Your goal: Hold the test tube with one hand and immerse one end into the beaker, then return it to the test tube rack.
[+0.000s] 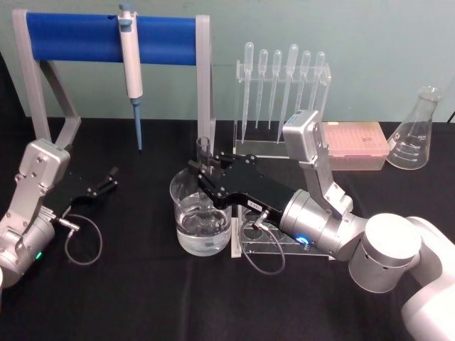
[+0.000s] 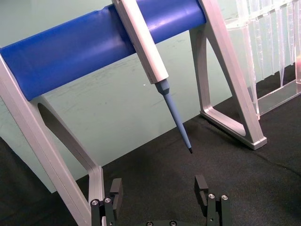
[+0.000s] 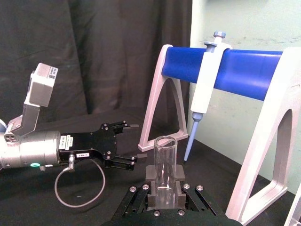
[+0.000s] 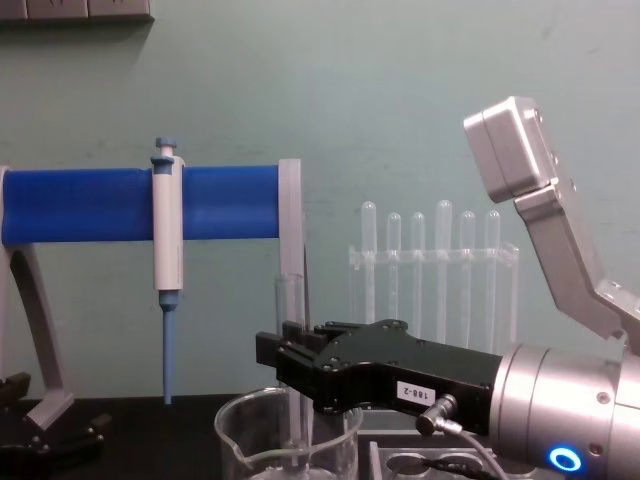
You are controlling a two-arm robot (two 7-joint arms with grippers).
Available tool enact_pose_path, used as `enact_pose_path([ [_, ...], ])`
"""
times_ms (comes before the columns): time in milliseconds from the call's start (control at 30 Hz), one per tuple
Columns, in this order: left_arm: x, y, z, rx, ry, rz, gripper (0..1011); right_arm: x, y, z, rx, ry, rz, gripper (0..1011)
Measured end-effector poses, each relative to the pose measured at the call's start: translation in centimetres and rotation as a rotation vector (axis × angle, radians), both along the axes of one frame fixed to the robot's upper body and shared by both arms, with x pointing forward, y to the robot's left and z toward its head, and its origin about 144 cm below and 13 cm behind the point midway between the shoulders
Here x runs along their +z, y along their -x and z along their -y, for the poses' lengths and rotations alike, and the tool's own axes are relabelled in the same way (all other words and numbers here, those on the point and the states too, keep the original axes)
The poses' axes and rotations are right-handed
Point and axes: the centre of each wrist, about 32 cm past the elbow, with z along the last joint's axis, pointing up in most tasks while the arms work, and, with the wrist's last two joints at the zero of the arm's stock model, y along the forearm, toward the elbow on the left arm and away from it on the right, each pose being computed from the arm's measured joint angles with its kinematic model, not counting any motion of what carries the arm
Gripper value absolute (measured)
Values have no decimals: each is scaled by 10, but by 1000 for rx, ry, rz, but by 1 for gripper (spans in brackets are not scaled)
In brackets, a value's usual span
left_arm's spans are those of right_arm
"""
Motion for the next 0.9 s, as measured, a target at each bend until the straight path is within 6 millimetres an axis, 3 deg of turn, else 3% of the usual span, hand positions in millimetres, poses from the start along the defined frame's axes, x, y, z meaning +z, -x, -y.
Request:
enact_pose_path([
  [900, 0, 0, 0, 0, 0, 0, 1000, 0, 0, 0, 0, 0, 0, 224],
])
